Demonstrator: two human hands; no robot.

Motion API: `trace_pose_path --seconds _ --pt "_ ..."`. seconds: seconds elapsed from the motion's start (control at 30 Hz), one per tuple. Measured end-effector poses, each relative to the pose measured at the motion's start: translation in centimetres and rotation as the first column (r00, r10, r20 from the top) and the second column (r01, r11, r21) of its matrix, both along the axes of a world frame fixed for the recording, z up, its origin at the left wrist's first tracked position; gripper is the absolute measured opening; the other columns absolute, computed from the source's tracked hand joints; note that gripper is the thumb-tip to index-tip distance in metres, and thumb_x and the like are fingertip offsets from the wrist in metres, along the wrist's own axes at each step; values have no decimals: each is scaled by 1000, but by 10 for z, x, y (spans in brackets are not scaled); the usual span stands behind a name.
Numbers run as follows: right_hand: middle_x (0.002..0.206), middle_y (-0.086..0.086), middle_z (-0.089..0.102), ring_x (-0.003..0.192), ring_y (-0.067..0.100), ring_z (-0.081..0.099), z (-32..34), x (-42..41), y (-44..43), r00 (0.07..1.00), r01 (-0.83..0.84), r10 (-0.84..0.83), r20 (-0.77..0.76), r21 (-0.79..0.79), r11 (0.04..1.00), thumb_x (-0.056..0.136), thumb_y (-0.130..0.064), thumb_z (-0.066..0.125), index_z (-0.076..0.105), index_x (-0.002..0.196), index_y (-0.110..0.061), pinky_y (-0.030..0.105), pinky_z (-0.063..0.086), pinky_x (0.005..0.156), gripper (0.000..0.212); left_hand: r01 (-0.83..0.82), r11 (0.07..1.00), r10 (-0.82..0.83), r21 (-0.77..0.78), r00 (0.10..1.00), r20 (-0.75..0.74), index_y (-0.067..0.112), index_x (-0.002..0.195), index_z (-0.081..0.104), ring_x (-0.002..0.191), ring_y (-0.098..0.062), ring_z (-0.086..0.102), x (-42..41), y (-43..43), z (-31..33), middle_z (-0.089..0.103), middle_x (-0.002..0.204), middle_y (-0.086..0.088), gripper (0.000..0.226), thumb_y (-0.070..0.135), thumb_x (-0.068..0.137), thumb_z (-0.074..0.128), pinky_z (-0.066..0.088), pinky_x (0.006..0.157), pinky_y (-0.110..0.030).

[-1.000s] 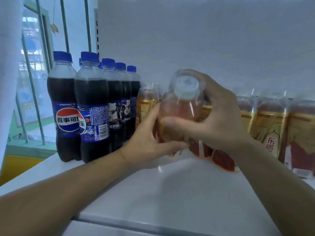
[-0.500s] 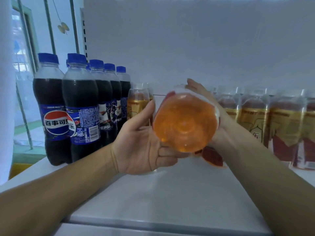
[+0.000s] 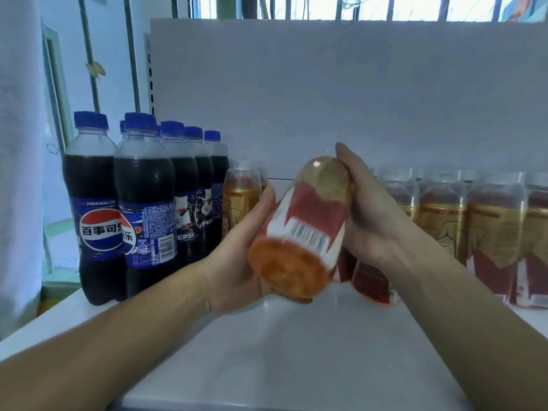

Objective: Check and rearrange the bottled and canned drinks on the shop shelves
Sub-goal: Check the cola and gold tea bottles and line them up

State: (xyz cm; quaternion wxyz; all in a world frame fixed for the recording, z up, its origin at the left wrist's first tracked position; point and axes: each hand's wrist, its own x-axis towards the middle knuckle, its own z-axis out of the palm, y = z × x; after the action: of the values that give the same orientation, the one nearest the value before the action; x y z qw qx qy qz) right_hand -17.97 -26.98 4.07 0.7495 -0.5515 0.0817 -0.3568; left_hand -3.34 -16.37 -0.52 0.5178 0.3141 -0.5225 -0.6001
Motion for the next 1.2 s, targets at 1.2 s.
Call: trace_pose_path --seconds 1.2 --pt "116 -6 69 108 14 65 -15 57 48 744 132 -502 -441 -639 758 81 -40 81 59 115 -34 40 51 104 41 -598 745 642 -295 526 557 64 132 38 130 -10 50 24 62 -30 48 142 15 72 41 73 73 41 112 -49"
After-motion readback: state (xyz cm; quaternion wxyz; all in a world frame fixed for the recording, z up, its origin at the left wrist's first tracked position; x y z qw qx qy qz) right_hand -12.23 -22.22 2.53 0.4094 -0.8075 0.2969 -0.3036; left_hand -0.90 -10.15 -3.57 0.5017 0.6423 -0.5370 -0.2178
